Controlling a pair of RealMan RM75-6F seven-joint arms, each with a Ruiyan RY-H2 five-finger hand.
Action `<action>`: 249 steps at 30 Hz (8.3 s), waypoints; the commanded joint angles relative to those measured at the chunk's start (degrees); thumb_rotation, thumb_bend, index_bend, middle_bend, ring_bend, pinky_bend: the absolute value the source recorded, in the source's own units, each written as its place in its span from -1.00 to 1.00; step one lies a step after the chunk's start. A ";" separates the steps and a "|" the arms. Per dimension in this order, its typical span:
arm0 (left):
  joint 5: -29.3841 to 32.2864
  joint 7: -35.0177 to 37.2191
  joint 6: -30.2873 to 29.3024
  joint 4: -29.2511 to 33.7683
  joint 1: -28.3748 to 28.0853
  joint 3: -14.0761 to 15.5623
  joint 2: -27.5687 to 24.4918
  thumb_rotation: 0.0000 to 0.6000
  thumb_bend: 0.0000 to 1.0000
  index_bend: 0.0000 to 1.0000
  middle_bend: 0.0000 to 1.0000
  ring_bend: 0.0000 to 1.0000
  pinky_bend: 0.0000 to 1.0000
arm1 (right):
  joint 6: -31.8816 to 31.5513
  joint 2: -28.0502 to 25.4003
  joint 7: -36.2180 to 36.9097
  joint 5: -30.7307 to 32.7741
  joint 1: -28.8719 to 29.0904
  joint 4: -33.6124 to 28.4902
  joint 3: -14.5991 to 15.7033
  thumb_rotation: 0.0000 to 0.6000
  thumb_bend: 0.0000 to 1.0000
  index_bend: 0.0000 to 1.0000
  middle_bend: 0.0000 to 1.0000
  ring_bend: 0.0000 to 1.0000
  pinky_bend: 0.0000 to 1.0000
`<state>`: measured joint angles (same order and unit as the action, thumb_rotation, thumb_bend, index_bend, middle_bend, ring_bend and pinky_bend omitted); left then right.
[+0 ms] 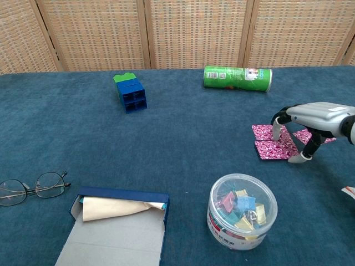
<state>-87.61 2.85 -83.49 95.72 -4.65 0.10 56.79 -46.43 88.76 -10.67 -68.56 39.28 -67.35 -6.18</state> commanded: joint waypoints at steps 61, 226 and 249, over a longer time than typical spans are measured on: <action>-0.73 -1.04 -1.76 2.04 1.45 0.38 -1.23 1.00 -0.64 -0.55 -0.93 -1.00 -0.93 | 6.05 -1.84 16.22 -9.01 1.48 19.95 2.14 1.00 -0.48 -0.61 -0.79 -1.00 -1.00; 0.80 4.84 0.07 -4.82 1.59 0.36 1.00 1.00 -0.64 -0.55 -0.93 -1.00 -0.93 | 10.47 8.54 -5.02 10.22 8.02 18.30 -4.52 1.00 -0.37 -0.15 -0.67 -1.00 -1.00; 0.80 5.11 -0.03 -5.12 1.61 0.28 1.13 1.00 -0.64 -0.55 -0.93 -1.00 -0.93 | 9.34 6.36 -4.79 9.69 8.17 14.94 -5.09 1.00 -0.33 -0.11 -0.64 -1.00 -1.00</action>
<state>-86.81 7.96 -83.52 90.61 -3.04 0.38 57.91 -36.89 95.44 -15.46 -58.84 47.46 -52.00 -11.17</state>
